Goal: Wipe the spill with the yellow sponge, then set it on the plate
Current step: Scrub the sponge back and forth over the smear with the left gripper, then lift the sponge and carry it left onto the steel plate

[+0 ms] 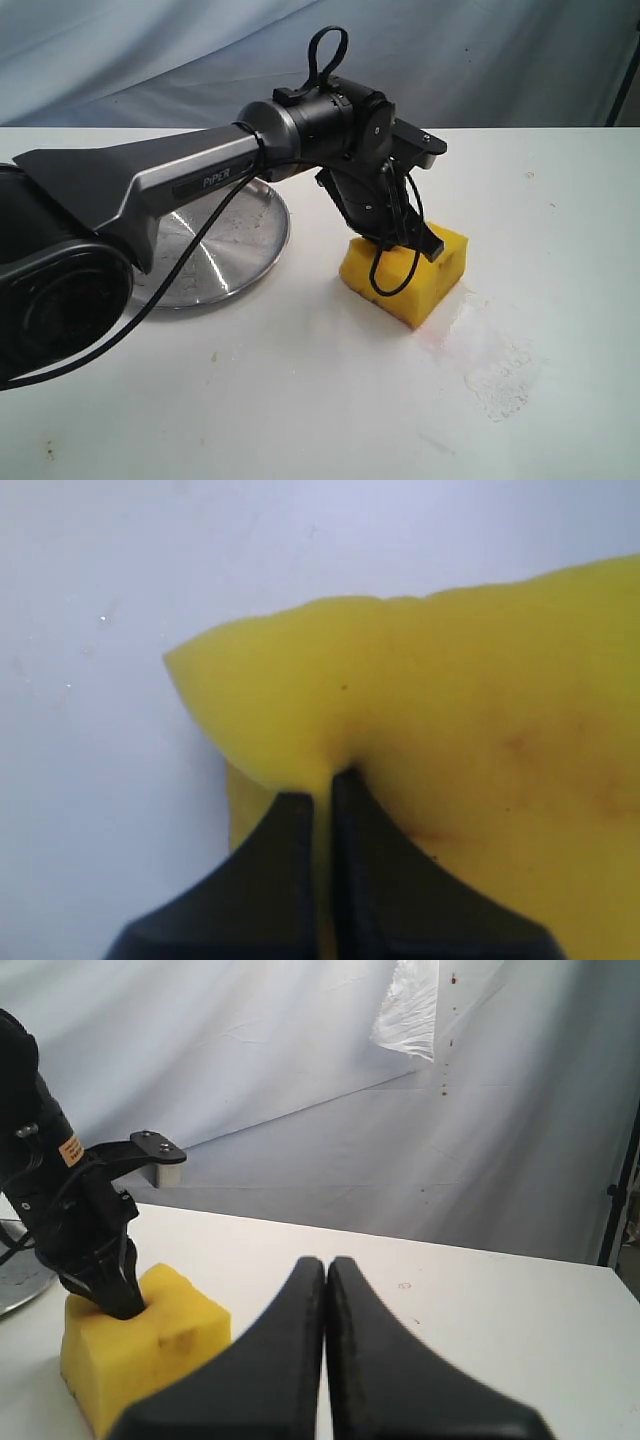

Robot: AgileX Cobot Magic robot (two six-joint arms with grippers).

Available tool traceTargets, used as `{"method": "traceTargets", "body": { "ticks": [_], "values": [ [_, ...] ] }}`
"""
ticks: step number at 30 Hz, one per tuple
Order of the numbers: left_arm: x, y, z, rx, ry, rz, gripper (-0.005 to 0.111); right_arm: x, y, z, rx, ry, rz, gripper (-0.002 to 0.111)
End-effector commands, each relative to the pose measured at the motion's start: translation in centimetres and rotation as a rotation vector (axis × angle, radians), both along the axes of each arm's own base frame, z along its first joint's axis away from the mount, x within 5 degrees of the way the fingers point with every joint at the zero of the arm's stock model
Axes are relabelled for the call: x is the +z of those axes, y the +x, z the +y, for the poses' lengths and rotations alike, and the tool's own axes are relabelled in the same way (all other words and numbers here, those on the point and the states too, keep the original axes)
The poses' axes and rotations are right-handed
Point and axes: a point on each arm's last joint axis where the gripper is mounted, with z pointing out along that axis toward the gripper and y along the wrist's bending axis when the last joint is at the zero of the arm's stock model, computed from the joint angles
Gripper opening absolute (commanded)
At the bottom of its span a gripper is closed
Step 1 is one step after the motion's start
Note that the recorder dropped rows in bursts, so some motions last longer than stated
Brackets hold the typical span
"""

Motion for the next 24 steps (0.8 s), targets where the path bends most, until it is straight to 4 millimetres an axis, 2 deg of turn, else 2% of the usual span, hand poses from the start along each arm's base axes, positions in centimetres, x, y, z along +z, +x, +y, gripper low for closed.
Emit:
{"method": "traceTargets", "body": {
  "ticks": [1, 9, 15, 19, 24],
  "values": [
    [-0.4, -0.4, -0.1, 0.021, 0.017, 0.019, 0.000, -0.1, 0.0, -0.1, -0.009, -0.006, -0.003, 0.000],
    [3.1, 0.8, -0.3, 0.067, -0.130, -0.123, 0.000, -0.1, 0.0, -0.1, -0.009, -0.006, -0.003, 0.000],
    [5.3, 1.5, 1.2, 0.098, -0.159, -0.152, 0.000, -0.1, 0.0, -0.1, -0.009, -0.006, -0.003, 0.000],
    [6.2, 1.1, 3.1, 0.117, -0.160, -0.161, 0.000, -0.1, 0.0, -0.1, -0.009, -0.006, -0.003, 0.000],
    [7.6, 0.7, 7.6, 0.185, -0.173, -0.191, 0.000, -0.1, 0.0, -0.1, -0.009, -0.006, -0.003, 0.000]
  ]
}}
